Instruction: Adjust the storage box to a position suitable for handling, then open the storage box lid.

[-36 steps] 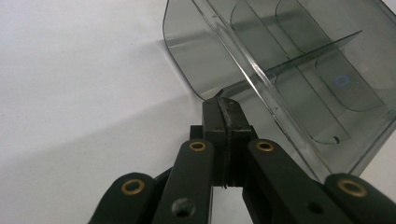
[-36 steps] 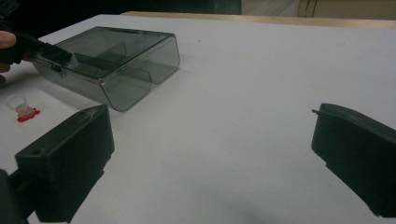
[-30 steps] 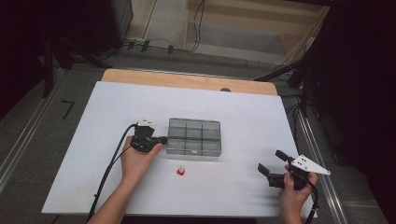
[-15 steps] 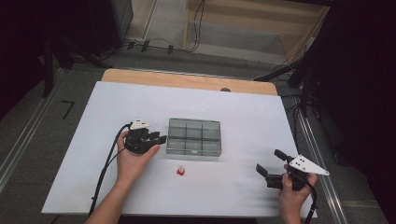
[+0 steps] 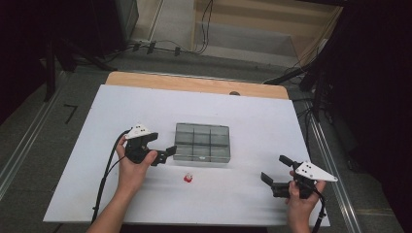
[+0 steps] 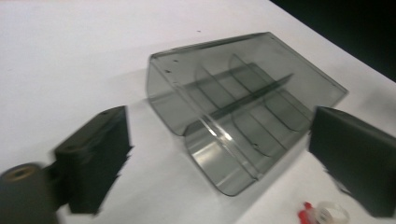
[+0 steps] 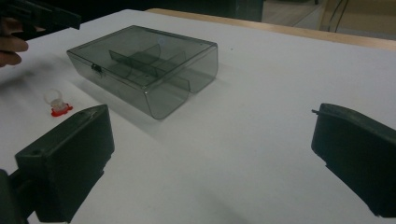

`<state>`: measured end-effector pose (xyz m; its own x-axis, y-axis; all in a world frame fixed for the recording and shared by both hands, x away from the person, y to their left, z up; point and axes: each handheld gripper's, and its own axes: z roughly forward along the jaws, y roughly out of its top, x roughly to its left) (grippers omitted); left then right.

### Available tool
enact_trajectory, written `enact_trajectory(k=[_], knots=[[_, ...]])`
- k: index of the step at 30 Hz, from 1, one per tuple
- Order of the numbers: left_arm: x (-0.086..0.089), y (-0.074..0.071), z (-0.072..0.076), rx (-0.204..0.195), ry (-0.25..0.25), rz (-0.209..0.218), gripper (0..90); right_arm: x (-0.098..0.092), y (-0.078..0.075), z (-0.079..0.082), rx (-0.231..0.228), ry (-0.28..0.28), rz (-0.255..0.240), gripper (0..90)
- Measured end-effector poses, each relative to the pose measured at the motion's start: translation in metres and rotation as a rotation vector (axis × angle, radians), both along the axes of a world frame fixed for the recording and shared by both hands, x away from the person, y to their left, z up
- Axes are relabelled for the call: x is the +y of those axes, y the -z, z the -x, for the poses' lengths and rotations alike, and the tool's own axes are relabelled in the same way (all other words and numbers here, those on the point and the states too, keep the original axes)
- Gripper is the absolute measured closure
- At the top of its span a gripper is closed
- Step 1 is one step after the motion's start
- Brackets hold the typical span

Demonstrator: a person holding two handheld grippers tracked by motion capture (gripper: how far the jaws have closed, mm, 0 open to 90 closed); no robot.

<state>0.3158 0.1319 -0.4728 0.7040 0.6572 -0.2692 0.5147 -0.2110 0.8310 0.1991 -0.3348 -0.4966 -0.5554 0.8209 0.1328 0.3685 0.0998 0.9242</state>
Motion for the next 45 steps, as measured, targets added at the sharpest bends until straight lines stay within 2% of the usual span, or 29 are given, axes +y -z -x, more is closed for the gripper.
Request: enact_trajectory(k=[3, 8, 10, 20, 30, 35, 39, 45], knots=[[0.000, 0.000, 0.003, -0.006, 0.014, 0.017, 0.0, 0.009, -0.003, -0.003, -0.002, -0.021, -0.007, 0.0], [-0.001, -0.001, 0.006, -0.039, 0.043, 0.013, 0.0, 0.022, -0.007, -0.008, -0.006, -0.053, 0.005, 0.0], [-0.001, -0.001, 0.006, -0.041, 0.052, 0.019, 0.0, 0.027, -0.008, -0.009, -0.005, -0.066, 0.007, 0.0], [-0.003, -0.001, 0.008, -0.056, 0.060, 0.011, 0.0, 0.052, -0.018, -0.022, -0.010, -0.115, 0.002, 0.0], [-0.005, 0.000, 0.010, -0.059, 0.063, 0.005, 0.0, 0.074, -0.022, -0.039, 0.006, -0.139, 0.003, 0.0], [-0.006, 0.001, 0.010, -0.062, 0.067, 0.004, 0.0, 0.083, -0.022, -0.045, 0.013, -0.133, 0.014, 0.0], [-0.008, 0.001, 0.011, -0.063, 0.069, 0.004, 0.0, 0.095, -0.024, -0.051, 0.012, -0.117, 0.023, 2.9], [-0.008, 0.002, 0.010, -0.059, 0.067, 0.014, 0.0, 0.113, -0.027, -0.062, 0.019, -0.148, 0.031, 6.2]])
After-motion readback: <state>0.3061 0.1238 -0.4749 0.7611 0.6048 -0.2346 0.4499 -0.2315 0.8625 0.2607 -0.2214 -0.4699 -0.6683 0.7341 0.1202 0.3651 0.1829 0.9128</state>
